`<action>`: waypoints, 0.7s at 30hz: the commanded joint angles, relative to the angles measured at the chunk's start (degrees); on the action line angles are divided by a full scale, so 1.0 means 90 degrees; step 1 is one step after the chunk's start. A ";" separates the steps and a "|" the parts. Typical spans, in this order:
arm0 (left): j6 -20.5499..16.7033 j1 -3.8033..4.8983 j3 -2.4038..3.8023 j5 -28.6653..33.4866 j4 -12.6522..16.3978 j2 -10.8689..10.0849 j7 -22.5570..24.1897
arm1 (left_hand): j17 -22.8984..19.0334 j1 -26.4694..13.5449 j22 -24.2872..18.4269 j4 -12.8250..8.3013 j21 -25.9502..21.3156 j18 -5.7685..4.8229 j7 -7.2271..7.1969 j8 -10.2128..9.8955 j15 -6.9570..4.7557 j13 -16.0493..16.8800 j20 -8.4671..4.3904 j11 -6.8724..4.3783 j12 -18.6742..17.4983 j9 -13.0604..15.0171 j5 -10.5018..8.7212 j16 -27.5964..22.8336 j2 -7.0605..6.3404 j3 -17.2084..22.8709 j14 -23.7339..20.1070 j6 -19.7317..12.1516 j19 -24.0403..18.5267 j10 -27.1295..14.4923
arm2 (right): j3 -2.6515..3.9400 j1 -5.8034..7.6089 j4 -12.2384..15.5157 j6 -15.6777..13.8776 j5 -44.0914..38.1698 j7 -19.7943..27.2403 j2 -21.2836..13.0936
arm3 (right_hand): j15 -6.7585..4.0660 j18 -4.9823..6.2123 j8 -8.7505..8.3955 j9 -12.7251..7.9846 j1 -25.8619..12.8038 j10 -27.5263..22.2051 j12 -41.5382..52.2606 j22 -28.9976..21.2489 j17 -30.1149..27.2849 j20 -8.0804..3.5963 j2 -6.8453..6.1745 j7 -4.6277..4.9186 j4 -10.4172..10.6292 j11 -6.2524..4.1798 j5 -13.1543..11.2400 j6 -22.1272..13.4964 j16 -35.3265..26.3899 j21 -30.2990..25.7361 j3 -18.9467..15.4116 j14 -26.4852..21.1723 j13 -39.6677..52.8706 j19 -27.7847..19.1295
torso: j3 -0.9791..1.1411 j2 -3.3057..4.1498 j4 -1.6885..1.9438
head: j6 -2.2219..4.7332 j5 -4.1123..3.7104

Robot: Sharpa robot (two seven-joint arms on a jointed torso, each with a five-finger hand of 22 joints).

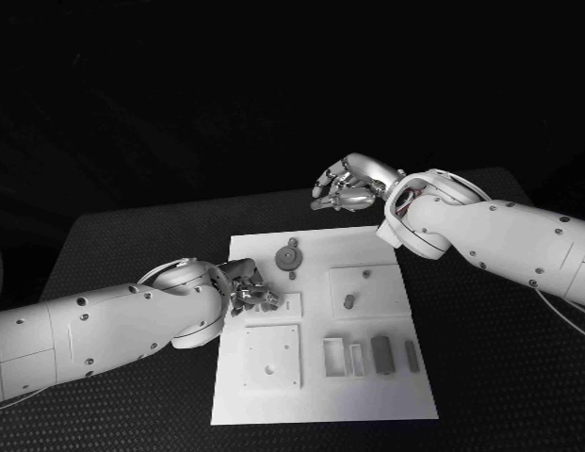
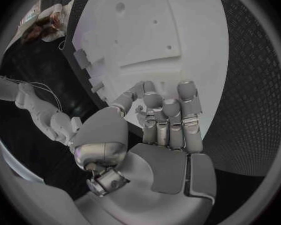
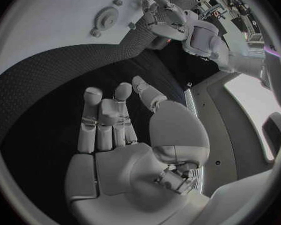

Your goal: Assemble the parts on the task board

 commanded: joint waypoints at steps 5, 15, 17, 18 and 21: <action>0.0079 -0.0002 -0.0001 -0.0089 0.0005 0.0014 -0.0026 | -0.0005 -0.0105 0.0126 0.0128 -0.0013 0.0113 -0.0041 0.0016 -0.0064 -0.0008 -0.0052 -0.0012 0.0041 0.0009 -0.0038 0.0035 -0.0139 -0.0021 0.0008 0.0028 0.0050 0.0023 | 0.0004 -0.0003 0.0004 0.0079 0.0011 0.0042 0.0001 | 0.0019 0.0080 -0.0040 0.0011 -0.0041 -0.0038 -0.0027 0.0096 0.0006 -0.0039 -0.0005 0.0016 0.0009 0.0002 -0.0009 -0.0047 -0.0033 -0.0043 -0.0012 -0.0016 0.0010 0.0020 | 0.0002 -0.0002 -0.0001 | 0.0000 0.0002; 0.0041 -0.0002 0.0000 -0.0079 -0.0004 0.0030 -0.0014 | -0.0003 -0.0301 0.0127 0.0312 -0.0018 0.0131 -0.0055 0.0027 -0.0080 -0.0008 -0.0059 -0.0027 0.0049 0.0009 -0.0122 0.0041 -0.0257 -0.0051 0.0016 0.0039 0.0056 0.0030 | 0.0004 -0.0003 0.0010 0.0084 0.0011 0.0045 -0.0009 | 0.0019 0.0080 -0.0040 0.0012 -0.0042 -0.0038 -0.0028 0.0096 0.0006 -0.0039 -0.0006 0.0016 0.0009 0.0002 -0.0009 -0.0047 -0.0034 -0.0044 -0.0013 -0.0017 0.0010 0.0020 | -0.0001 -0.0002 0.0001 | 0.0008 -0.0008; 0.0034 -0.0002 0.0000 -0.0077 -0.0003 0.0034 -0.0010 | -0.0004 -0.0326 0.0127 0.0345 -0.0018 0.0135 -0.0060 0.0037 -0.0083 -0.0007 -0.0059 -0.0032 0.0050 0.0013 -0.0140 0.0041 -0.0278 -0.0048 0.0017 0.0052 0.0057 0.0030 | 0.0004 -0.0003 0.0013 0.0084 0.0011 0.0045 -0.0011 | 0.0019 0.0080 -0.0040 0.0012 -0.0042 -0.0038 -0.0028 0.0096 0.0006 -0.0039 -0.0007 0.0016 0.0009 0.0002 -0.0009 -0.0046 -0.0034 -0.0044 -0.0013 -0.0017 0.0010 0.0020 | 0.0000 -0.0002 0.0002 | 0.0009 -0.0010; 0.0030 -0.0002 0.0000 -0.0077 -0.0003 0.0036 -0.0008 | -0.0004 -0.0334 0.0127 0.0357 -0.0019 0.0137 -0.0063 0.0042 -0.0085 -0.0007 -0.0060 -0.0034 0.0051 0.0016 -0.0147 0.0041 -0.0288 -0.0047 0.0017 0.0059 0.0057 0.0031 | 0.0004 -0.0003 0.0013 0.0084 0.0011 0.0045 -0.0011 | 0.0019 0.0080 -0.0040 0.0012 -0.0042 -0.0039 -0.0028 0.0096 0.0006 -0.0039 -0.0007 0.0016 0.0009 0.0002 -0.0009 -0.0046 -0.0034 -0.0044 -0.0013 -0.0017 0.0010 0.0020 | 0.0001 -0.0002 0.0002 | 0.0012 -0.0012; 0.0024 -0.0002 0.0000 -0.0071 -0.0003 0.0040 -0.0007 | -0.0004 -0.0367 0.0126 0.0403 -0.0021 0.0141 -0.0068 0.0049 -0.0090 -0.0006 -0.0059 -0.0039 0.0053 0.0021 -0.0177 0.0041 -0.0324 -0.0043 0.0019 0.0063 0.0058 0.0032 | 0.0004 -0.0003 0.0012 0.0086 0.0011 0.0045 -0.0011 | 0.0019 0.0080 -0.0041 0.0013 -0.0042 -0.0039 -0.0028 0.0096 0.0006 -0.0039 -0.0007 0.0016 0.0009 0.0002 -0.0009 -0.0046 -0.0034 -0.0045 -0.0013 -0.0017 0.0010 0.0020 | 0.0002 -0.0003 0.0001 | 0.0015 -0.0014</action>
